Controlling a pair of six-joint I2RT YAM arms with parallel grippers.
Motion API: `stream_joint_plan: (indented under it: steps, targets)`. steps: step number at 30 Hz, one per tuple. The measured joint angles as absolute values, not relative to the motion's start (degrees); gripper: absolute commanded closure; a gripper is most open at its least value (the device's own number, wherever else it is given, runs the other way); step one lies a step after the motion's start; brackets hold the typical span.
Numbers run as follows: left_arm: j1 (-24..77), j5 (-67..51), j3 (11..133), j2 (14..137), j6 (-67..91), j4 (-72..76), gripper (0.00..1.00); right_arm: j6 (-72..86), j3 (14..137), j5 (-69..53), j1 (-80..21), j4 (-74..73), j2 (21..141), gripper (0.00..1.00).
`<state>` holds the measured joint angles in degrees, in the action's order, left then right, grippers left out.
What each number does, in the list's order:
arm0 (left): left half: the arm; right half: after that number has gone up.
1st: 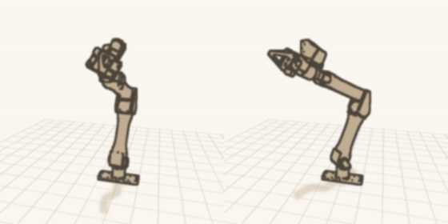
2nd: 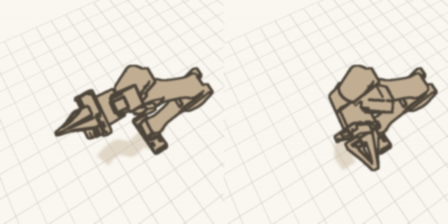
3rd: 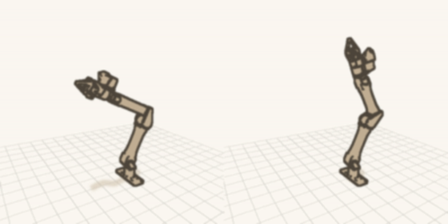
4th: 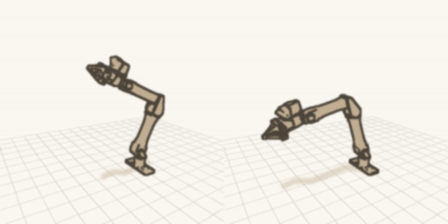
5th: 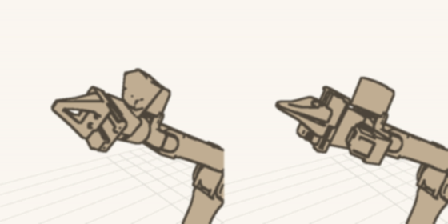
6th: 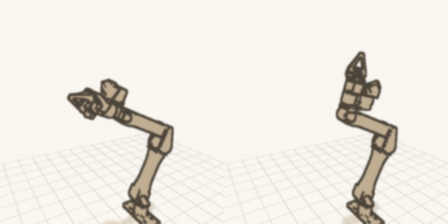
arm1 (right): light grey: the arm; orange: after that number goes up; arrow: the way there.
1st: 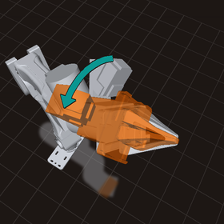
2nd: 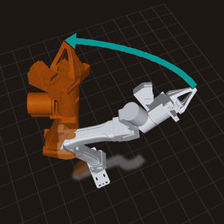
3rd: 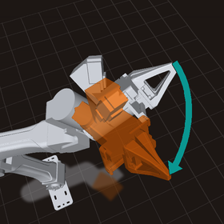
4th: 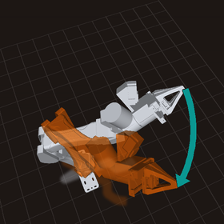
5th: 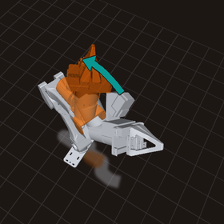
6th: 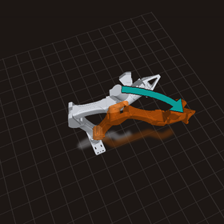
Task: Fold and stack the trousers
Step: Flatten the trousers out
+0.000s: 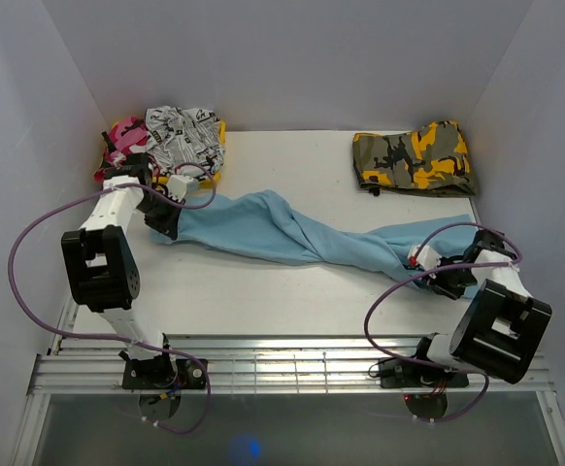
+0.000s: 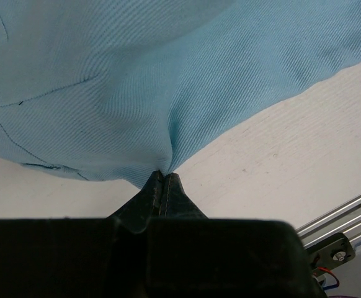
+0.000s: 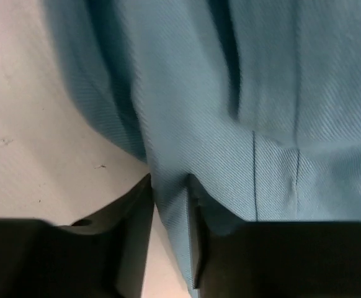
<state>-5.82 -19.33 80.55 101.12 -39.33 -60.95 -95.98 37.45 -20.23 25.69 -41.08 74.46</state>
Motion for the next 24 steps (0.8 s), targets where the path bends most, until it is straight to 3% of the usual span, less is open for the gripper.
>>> stream_joint_plan:
  steps: [2, 3, 11, 24]
  targets:
    - [-5.82, -19.40, 80.55, 101.01, -38.96, -60.80, 1.00, -94.70, 38.41, -20.16, 25.98, -40.73, 75.64, 0.90]
    - [-5.82, -19.42, 80.53, 100.88, -38.89, -60.77, 1.00, -94.13, 39.70, -20.47, 26.35, -41.95, 76.34, 0.92]
    - [-5.80, -19.77, 77.67, 97.58, -38.48, -58.81, 1.00, -96.53, 63.77, -27.51, 33.52, -62.28, 76.16, 0.92]
    - [-6.72, -20.40, 73.47, 92.90, -38.52, -55.66, 1.00, -94.26, 69.56, -31.33, 35.03, -73.17, 74.13, 0.92]
